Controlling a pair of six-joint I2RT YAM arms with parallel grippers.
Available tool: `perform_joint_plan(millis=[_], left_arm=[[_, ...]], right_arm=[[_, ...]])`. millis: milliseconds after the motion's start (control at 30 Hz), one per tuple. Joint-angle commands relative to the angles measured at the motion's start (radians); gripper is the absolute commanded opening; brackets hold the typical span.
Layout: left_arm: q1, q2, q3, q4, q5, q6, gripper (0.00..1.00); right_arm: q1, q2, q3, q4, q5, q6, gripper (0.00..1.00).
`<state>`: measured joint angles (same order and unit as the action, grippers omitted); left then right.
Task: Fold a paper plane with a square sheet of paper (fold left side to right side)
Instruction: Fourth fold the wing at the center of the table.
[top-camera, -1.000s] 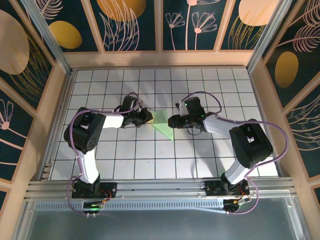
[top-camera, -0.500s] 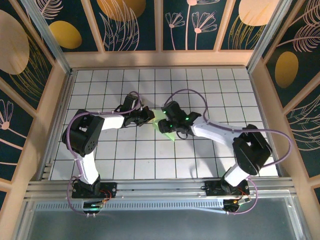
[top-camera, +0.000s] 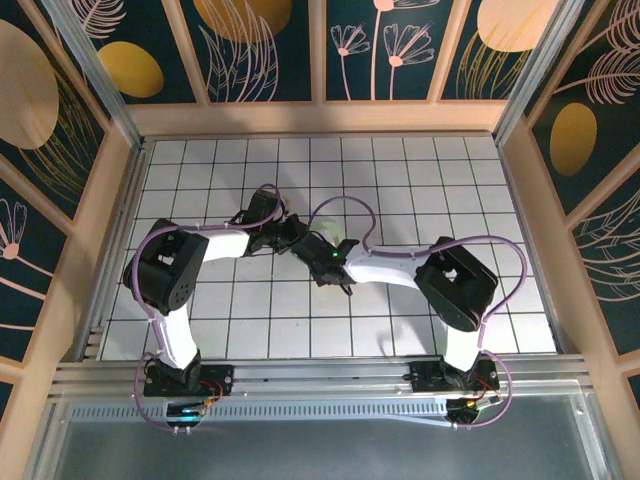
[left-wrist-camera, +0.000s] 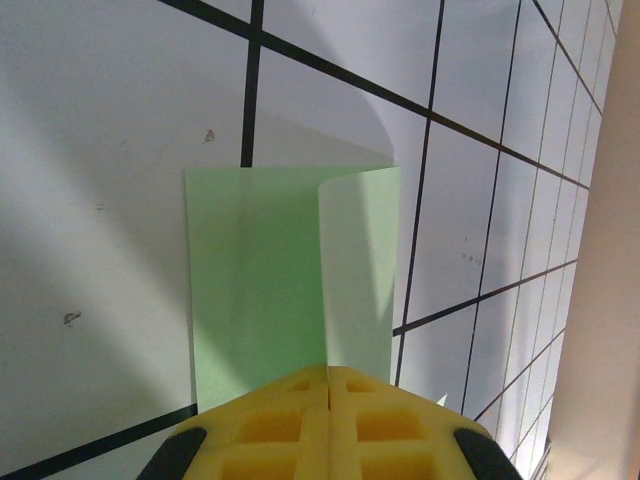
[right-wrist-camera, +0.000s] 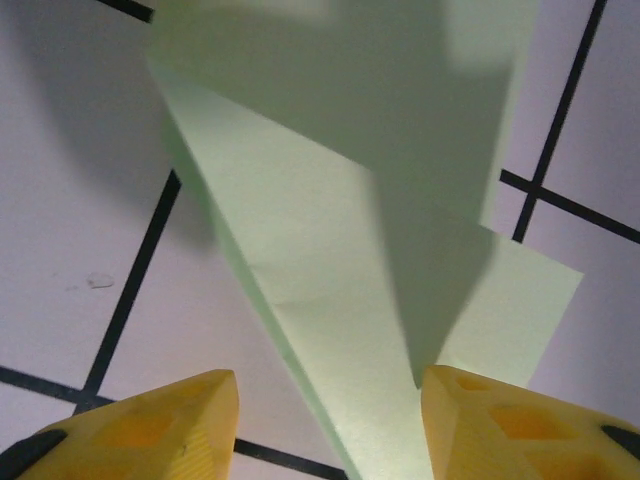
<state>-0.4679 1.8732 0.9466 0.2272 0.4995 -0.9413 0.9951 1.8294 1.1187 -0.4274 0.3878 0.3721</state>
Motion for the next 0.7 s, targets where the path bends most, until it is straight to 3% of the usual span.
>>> perform_joint_plan(millis=[0,667], left_arm=[[-0.008,-0.037,0.02,-0.015,-0.004,-0.015,0.03],[-0.012,-0.043,0.02,-0.025,-0.009,-0.014,0.03]], right_arm=[[0.004,0.018,0.032,-0.016,0.07,0.026,0.49],[-0.002,0.038,0.013,0.003,0.113,0.027,0.32]])
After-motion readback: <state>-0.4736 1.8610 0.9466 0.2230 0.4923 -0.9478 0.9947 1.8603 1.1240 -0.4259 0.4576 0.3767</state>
